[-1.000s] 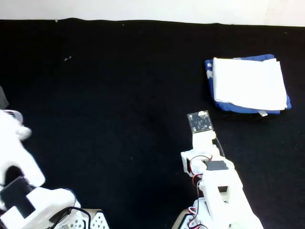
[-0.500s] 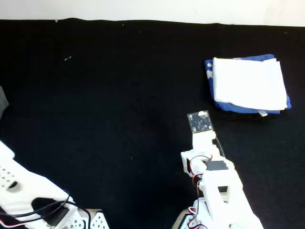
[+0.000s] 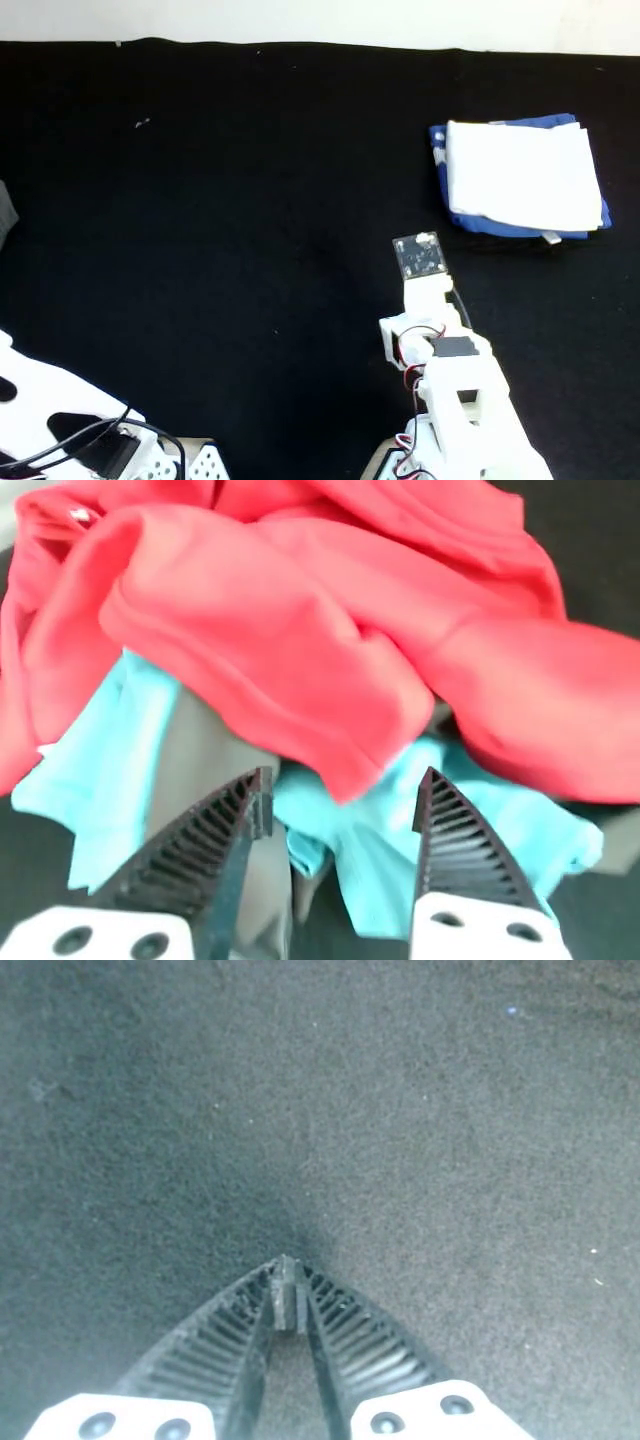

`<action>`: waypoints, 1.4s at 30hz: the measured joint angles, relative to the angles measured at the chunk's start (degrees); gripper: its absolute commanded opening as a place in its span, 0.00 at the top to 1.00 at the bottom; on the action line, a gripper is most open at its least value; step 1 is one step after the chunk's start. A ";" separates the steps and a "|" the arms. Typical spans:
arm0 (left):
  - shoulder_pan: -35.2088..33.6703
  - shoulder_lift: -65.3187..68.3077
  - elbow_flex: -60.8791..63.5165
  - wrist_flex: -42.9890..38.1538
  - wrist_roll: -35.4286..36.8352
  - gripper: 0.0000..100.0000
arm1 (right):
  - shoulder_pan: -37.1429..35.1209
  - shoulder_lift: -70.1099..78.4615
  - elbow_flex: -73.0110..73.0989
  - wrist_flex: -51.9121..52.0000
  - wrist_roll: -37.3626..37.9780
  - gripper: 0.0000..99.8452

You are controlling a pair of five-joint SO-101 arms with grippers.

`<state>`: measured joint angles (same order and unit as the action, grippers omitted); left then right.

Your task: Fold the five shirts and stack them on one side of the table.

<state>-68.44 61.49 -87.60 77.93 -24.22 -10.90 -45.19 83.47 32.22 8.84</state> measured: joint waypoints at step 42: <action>21.10 -26.64 -5.36 11.16 5.98 0.99 | 0.00 0.18 0.00 -0.44 0.00 0.99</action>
<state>-47.34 34.86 -92.97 89.10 -18.24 -10.90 -45.01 83.47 31.78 8.84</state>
